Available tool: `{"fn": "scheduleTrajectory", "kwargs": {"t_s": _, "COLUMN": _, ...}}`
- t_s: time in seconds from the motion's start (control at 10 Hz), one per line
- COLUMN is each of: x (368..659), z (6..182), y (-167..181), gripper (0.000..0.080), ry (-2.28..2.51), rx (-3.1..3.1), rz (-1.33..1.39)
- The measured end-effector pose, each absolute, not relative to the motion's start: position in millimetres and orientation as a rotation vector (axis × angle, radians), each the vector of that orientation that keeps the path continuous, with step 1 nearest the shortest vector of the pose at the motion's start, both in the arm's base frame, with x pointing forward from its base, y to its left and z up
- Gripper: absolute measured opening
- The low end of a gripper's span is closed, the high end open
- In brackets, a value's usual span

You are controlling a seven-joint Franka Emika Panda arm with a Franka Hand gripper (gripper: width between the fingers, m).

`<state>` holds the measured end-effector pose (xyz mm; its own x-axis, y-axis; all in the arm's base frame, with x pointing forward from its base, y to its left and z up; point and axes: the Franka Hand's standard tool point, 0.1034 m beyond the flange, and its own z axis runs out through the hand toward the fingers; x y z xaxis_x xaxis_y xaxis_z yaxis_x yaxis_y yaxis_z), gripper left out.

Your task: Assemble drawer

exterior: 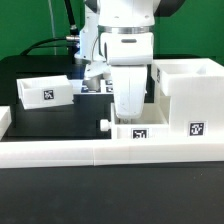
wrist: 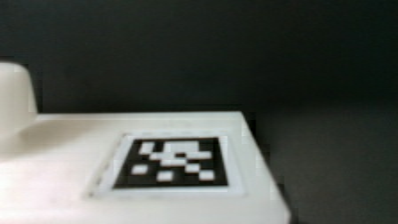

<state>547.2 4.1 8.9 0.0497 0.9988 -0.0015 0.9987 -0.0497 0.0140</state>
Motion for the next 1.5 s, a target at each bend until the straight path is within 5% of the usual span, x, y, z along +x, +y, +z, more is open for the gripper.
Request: {"fn": "scheduleTrajectory", "kwargs": {"t_s": 1.5, "x": 548.3, "z": 8.6, "y": -5.3, "gripper": 0.0041, "ry": 2.189, "rx": 2.234, "rz": 0.008}}
